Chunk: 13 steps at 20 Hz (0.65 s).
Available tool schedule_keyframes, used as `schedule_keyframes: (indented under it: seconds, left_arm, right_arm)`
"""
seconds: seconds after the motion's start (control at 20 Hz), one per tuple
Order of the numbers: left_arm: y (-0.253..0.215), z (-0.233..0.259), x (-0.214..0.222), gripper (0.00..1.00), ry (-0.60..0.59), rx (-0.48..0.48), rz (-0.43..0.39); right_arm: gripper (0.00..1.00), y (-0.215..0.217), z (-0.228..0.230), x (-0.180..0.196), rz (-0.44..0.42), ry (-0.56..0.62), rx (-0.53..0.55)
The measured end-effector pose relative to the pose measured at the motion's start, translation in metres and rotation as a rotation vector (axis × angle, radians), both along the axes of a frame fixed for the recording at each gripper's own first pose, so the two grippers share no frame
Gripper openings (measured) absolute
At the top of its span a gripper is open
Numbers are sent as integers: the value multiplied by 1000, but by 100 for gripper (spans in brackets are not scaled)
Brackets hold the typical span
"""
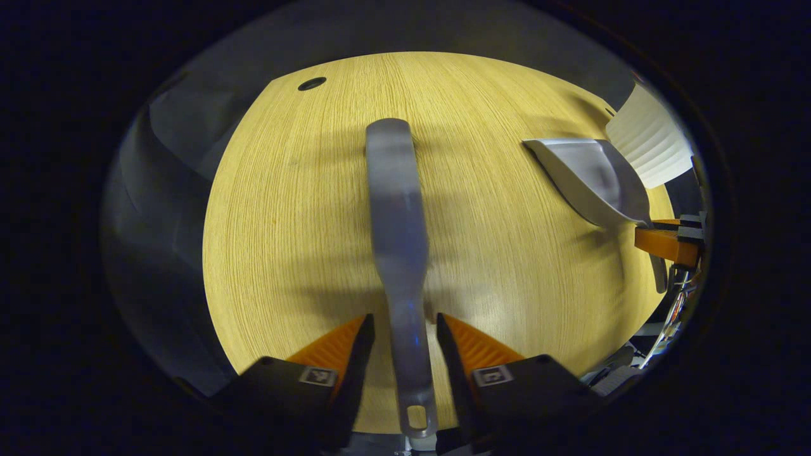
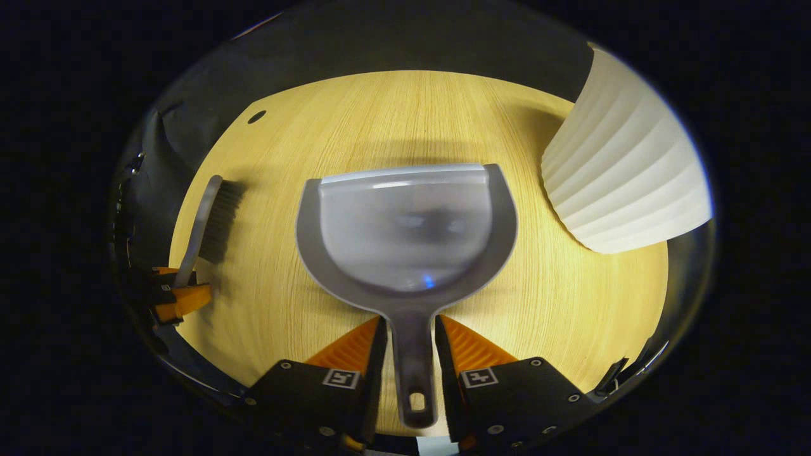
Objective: Pick up the small broom and dustpan from the desktop, sweep the trash into the dustpan with the broom, and then empty the trash into the garbage bin.
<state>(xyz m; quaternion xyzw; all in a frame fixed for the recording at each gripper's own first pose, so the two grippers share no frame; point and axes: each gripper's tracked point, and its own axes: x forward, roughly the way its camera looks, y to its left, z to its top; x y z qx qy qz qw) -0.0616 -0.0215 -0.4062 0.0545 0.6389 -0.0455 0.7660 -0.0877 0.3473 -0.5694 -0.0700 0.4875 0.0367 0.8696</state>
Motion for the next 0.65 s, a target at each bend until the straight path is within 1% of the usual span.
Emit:
schedule_keyframes:
  seconds: [0.05, 0.1, 0.2, 0.25, 0.4, 0.5, 0.65]
  left_arm:
    - [1, 3, 9, 85, -9, -1, 5]
    - [2, 7, 20, 100, -17, -3, 9]
    - [5, 18, 42, 100, -37, -1, 13]
    - [8, 25, 54, 100, -50, 7, 9]
    - [19, 54, 97, 100, -128, 44, -16]
    - [25, 79, 132, 100, -205, 65, -32]
    - [25, 131, 194, 100, -360, 59, -38]
  right_arm:
    - [51, -1, -2, 1, -2, -2, 0]
    - [66, -2, -1, 2, -5, -5, 0]
    - [94, -2, 0, 0, -7, -11, 2]
    - [99, -2, 2, 0, -4, -17, 2]
    - [99, -1, 17, -1, -3, -64, 23]
    - [99, 2, 41, -2, 4, -131, 52]
    - [99, 1, 87, -7, 11, -236, 96]
